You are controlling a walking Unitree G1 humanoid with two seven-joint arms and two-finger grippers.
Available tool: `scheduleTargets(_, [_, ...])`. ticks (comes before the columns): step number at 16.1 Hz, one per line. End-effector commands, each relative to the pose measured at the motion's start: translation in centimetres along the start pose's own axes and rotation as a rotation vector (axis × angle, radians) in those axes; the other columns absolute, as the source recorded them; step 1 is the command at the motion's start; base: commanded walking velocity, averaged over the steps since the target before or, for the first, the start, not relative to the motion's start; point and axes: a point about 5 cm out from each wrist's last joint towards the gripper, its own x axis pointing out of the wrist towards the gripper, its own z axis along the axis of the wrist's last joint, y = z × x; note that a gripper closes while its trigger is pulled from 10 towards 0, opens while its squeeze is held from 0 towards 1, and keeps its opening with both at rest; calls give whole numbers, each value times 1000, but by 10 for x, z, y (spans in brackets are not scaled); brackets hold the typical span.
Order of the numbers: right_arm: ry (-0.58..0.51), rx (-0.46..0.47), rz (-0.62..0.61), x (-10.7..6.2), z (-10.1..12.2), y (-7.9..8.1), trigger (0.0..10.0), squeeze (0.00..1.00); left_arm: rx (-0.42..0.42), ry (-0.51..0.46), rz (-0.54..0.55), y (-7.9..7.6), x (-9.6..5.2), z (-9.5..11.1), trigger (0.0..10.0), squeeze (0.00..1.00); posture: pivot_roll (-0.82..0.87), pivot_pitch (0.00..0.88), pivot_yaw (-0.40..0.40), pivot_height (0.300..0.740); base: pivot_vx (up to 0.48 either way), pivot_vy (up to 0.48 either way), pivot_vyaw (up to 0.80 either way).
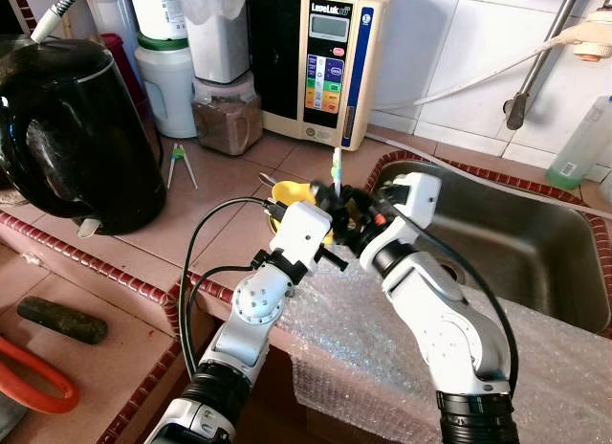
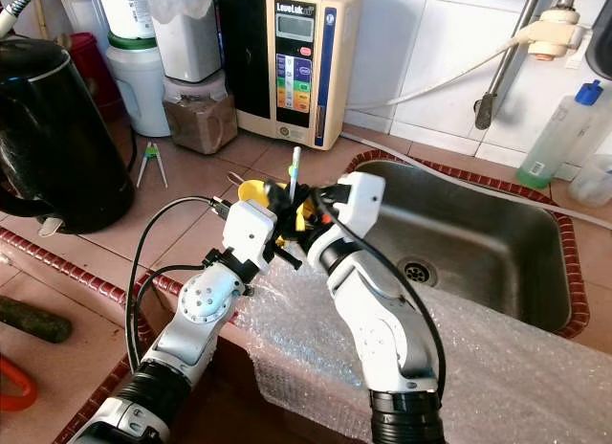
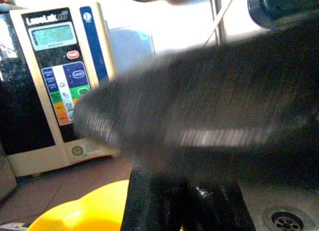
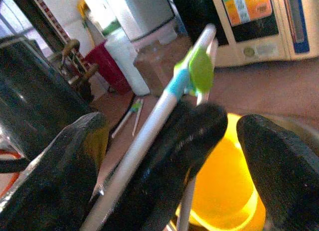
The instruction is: Kitchen organization
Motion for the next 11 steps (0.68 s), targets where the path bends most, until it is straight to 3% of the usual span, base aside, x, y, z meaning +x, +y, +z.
scheduleTargets(1, [30, 15, -2, 0, -3, 2, 10000, 0, 11, -12, -14, -2, 0, 3, 9686, 0, 13, 0, -24, 740, 0, 0, 0])
scheduleTargets(2, [62, 19, 2, 1, -8, 4, 10000, 0, 13, -13, -16, -2, 0, 4, 9765, 0, 14, 0, -25, 740, 0, 0, 0])
scheduleTargets(3, [71, 32, 20, 2, -11, 8, 1098, 0, 13, -14, -16, -2, 0, 4, 9882, 0, 14, 0, -26, 740, 0, 0, 0])
scheduleTargets(4, [78, 40, 34, 3, -10, 11, 0, 0, 15, -15, -15, -2, 0, 4, 9961, 0, 19, 0, -28, 740, 0, 0, 0])
scheduleTargets(11, [118, 113, 4, 4, -14, 6, 0, 0, 15, -16, -6, -2, 0, 4, 10000, 0, 25, 0, -33, 740, 0, 0, 0])
